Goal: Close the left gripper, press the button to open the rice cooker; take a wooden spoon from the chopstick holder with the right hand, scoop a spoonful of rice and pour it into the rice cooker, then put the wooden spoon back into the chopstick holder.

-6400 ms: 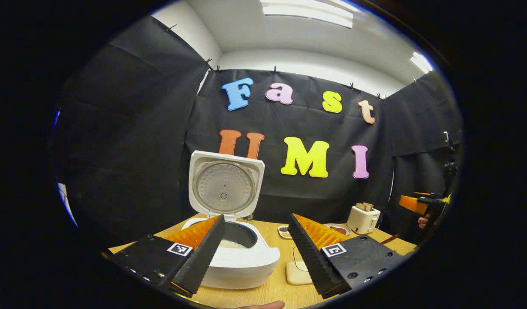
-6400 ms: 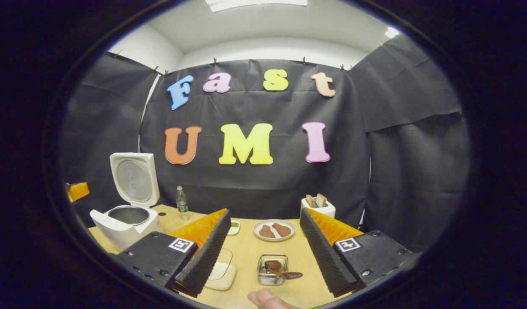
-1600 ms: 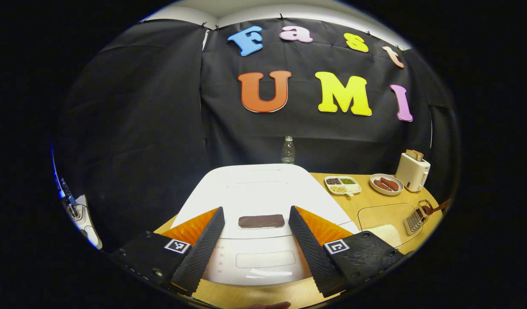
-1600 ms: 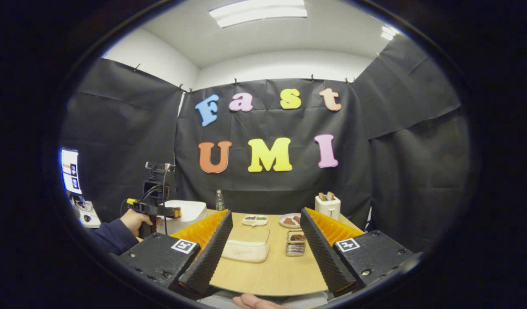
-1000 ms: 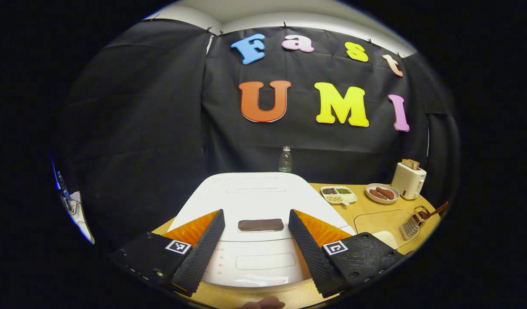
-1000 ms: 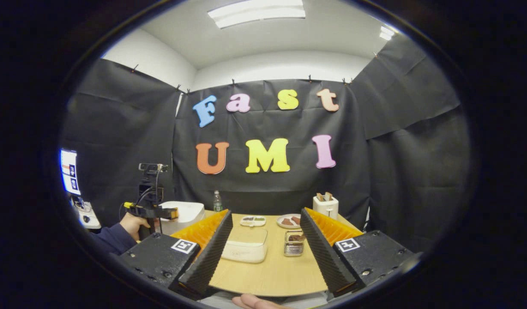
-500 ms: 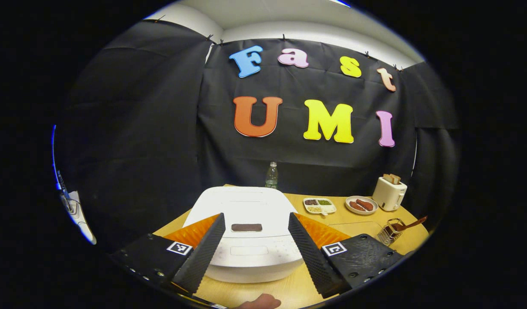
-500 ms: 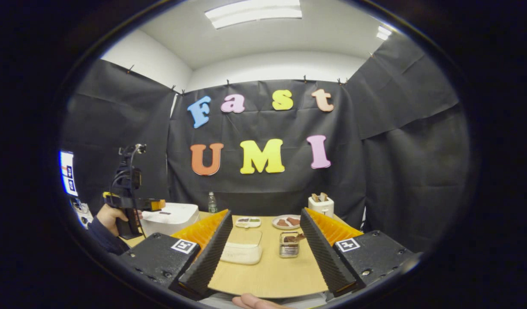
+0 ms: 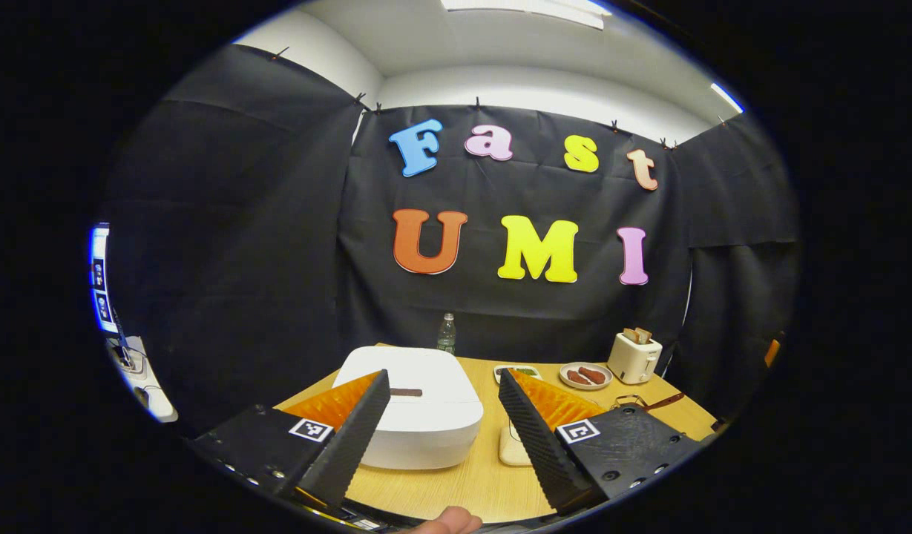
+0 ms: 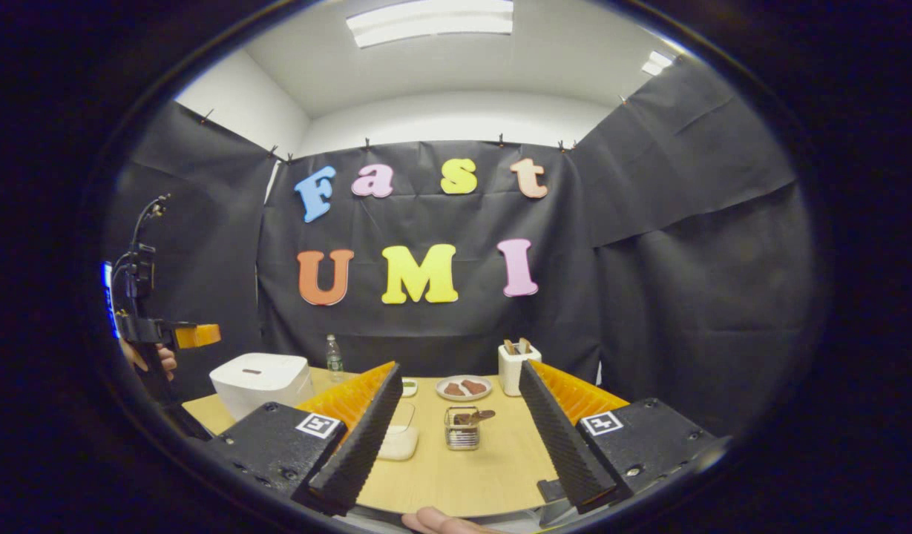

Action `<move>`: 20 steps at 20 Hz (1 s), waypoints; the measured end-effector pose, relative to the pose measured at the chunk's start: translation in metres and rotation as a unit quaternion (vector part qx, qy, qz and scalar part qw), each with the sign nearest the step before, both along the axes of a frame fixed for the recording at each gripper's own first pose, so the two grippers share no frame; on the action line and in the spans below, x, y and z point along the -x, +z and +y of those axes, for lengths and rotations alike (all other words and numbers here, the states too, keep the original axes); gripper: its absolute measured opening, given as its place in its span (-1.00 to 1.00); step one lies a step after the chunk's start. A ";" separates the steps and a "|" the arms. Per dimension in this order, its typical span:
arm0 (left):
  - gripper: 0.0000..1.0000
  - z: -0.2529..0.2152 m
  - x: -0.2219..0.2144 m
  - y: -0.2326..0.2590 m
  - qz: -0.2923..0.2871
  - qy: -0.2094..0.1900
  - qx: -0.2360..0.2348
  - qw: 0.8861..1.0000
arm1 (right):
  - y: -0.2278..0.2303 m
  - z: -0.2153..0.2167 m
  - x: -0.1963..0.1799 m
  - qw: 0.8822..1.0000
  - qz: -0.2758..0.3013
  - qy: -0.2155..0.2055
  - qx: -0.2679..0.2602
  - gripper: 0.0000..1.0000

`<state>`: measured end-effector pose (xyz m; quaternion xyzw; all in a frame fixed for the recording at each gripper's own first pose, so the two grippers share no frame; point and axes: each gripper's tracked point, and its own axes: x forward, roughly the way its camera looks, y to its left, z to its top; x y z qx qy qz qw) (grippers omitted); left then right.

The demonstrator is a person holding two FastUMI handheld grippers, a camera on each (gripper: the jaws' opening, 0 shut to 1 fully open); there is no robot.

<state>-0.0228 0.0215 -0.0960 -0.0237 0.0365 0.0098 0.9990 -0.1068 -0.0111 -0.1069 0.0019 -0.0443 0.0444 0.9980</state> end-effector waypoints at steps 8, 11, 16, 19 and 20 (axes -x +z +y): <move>0.89 -0.019 0.043 0.023 -0.018 -0.024 -0.037 0.999 | 0.007 -0.016 0.001 1.000 0.002 -0.010 -0.014 0.96; 0.89 -0.023 0.054 0.028 -0.035 -0.027 -0.037 0.998 | 0.002 -0.019 -0.002 0.999 0.014 -0.014 -0.025 1.00; 0.88 -0.032 0.064 0.031 -0.049 -0.041 -0.058 0.996 | 0.007 -0.020 0.000 1.000 0.015 -0.020 -0.011 1.00; 0.88 -0.052 0.062 0.029 -0.053 -0.063 -0.042 0.996 | 0.010 -0.018 0.002 1.000 0.009 -0.025 -0.006 1.00; 0.88 -0.057 0.064 0.025 -0.050 -0.070 -0.041 0.995 | 0.011 -0.016 0.002 1.000 0.008 -0.024 -0.005 0.96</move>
